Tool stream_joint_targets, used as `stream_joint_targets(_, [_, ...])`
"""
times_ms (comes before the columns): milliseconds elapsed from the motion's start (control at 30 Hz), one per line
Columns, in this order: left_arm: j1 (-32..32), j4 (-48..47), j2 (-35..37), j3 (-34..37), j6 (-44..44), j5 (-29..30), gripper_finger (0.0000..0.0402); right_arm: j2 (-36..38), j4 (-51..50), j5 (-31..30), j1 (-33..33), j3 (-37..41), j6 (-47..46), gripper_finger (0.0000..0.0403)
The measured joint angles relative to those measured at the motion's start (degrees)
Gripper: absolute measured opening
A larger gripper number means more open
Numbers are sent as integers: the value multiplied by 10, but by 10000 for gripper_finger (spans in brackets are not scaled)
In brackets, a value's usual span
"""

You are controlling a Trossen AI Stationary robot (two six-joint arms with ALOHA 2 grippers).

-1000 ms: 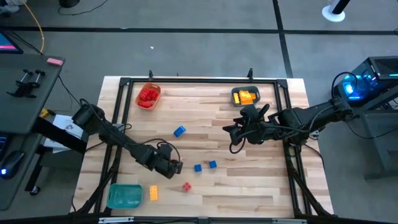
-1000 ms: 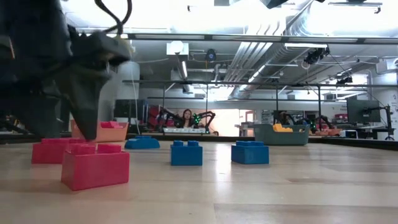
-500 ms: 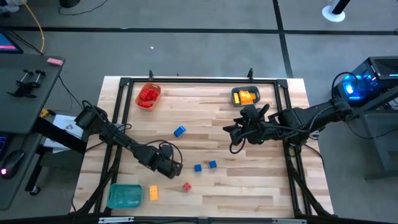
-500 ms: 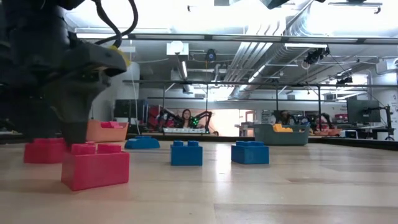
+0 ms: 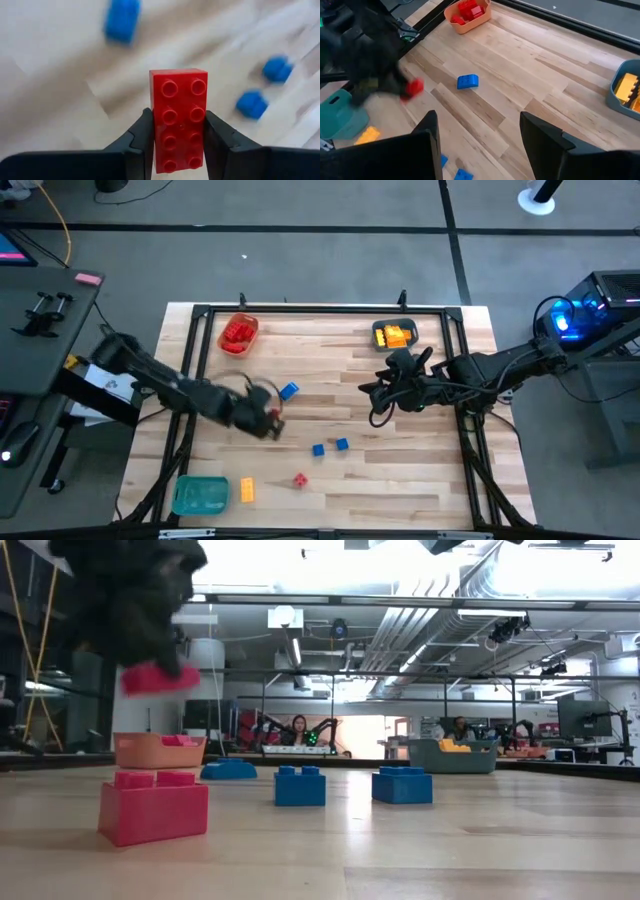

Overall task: Sort blocks
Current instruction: Put the red game piece into the orange bin

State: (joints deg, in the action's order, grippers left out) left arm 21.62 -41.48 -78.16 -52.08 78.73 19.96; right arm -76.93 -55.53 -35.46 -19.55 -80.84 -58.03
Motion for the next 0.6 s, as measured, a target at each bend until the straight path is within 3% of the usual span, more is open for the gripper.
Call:
stream_joint_targets(167, [-139, -88, 123, -17, -174, 62, 90, 0, 4, -9, 0, 0, -40, 161])
stream_joint_targets(300, [-308, -118, 166, -21, -341, 49, 90, -1, 28, -46, 0, 0, -77, 161])
stream_joint_targets(467, [-522, -118, 149, -21, -527, -23, 90, -18, 82, -81, 0, 0, -76, 161])
stream_joint_targets(600, [-631, -113, 111, -21, -623, -77, 90, -51, 102, -85, 4, 0, -77, 161])
